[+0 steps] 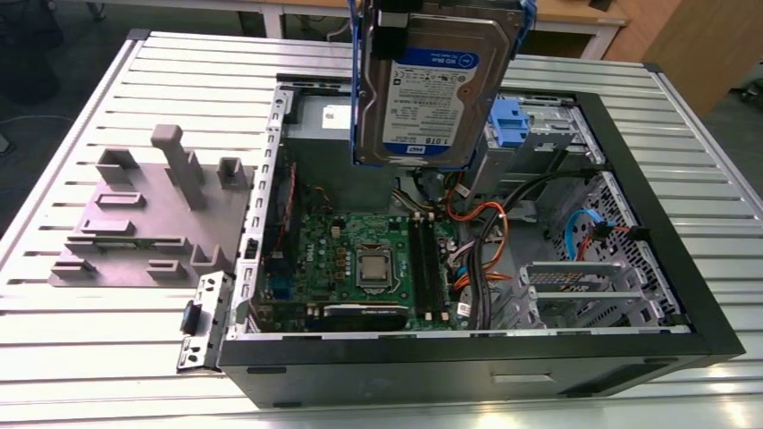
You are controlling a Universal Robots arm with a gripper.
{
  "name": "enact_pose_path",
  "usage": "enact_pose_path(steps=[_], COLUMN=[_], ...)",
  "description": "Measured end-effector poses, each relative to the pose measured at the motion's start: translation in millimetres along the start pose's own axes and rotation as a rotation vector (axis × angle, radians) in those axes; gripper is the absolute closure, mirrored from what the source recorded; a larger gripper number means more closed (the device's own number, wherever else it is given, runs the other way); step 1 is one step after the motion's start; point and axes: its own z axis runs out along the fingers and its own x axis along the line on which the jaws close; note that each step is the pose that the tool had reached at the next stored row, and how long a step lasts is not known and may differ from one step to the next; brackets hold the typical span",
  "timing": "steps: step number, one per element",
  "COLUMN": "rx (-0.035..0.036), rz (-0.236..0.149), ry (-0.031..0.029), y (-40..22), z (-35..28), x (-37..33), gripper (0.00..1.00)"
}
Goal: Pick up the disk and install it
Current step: 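Insert the disk into the insertion slot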
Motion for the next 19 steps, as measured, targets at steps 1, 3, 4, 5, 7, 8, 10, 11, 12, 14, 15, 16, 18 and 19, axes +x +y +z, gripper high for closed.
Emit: enact_pose_path(steps=[1, 3, 4, 5, 7, 8, 10, 11, 12, 14, 15, 16, 18, 19], rx=[-0.0001, 0.0000, 0.0000, 0.0000, 0.0000, -0.0001, 0.0000, -0.0001, 0.0000, 0.0000, 0.0000, 0.0000, 0.0000, 0.0000], rz=[0.000, 0.000, 0.000, 0.000, 0.000, 0.000, 0.000, 0.000, 0.000, 0.000, 0.000, 0.000, 0.000, 0.000], ry=[0.0002, 0.0000, 0.0001, 0.0001, 0.0000, 0.0001, 0.0001, 0.0001, 0.0001, 0.0002, 0.0000, 0.0000, 0.0003, 0.0003], y=[0.0, 0.0, 0.0, 0.0, 0.0, 0.0, 0.0, 0.0, -0.1, -0.2, -0.2, -0.2, -0.4, -0.5], z=[-0.1, 0.0, 0.0, 0.0, 0.0, -0.1, 0.0, -0.1, 0.0, 0.0, 0.0, 0.0, 0.0, 0.1], x=[0.1, 0.1, 0.2, 0.2, 0.2, 0.2, 0.4, 0.7, 1.4, 3.4, 4.7, 6.1, 9.0, 10.9], gripper=[0.64, 0.64, 0.64, 0.64, 0.64, 0.64, 0.64, 0.64, 0.64, 0.64, 0.64, 0.64, 0.64, 0.64])
